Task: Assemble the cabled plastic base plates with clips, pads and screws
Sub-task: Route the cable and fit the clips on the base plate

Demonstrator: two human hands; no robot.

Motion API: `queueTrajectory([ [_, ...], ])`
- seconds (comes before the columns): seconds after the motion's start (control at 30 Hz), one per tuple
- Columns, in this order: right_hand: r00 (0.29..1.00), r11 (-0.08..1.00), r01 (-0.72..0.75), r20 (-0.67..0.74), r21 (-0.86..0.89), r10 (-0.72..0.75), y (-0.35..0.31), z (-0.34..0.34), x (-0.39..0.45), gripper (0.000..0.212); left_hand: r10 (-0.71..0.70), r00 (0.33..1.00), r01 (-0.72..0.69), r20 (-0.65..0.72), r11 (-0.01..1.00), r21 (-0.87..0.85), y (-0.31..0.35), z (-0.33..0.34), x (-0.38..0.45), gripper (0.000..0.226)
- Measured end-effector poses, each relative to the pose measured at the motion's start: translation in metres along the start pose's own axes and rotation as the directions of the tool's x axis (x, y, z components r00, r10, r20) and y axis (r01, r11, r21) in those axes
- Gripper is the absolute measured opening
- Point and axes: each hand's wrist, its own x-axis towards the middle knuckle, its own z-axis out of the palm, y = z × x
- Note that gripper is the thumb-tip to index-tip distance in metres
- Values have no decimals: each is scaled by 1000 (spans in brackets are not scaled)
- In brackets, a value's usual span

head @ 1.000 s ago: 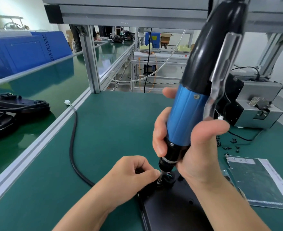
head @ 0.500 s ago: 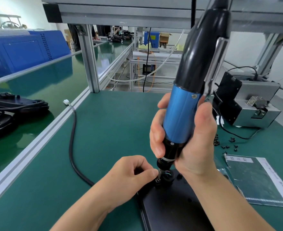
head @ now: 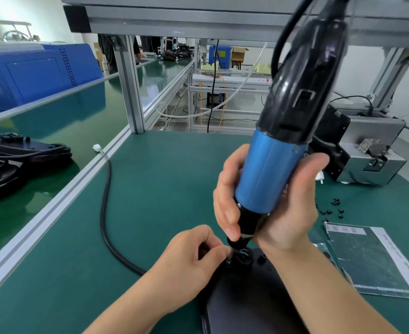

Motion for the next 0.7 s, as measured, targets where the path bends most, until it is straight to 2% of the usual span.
queueTrajectory([
  [0.33, 996, 996, 86, -19, -19, -87, -5, -1, -3, 71, 32, 998, -33, 52, 999, 22, -1, -3, 3, 25],
  [0.5, 967, 966, 256, -29, 33, -255, -41, 1, 18, 84, 34, 995, -42, 94, 996, 83, 2, -7, 4, 18],
  [0.6, 920, 943, 282, -229, -175, -317, -75, -10, 28, 80, 5, 995, -17, 103, 993, 118, 2, -10, 4, 19],
  [0.63, 890, 939, 229, -336, -255, -308, -80, -16, 25, 75, -2, 994, -12, 111, 992, 129, 3, -10, 4, 19],
  [0.7, 796, 928, 31, -552, -372, -248, -87, -29, 12, 66, -11, 992, -6, 124, 990, 139, 4, -11, 4, 20],
])
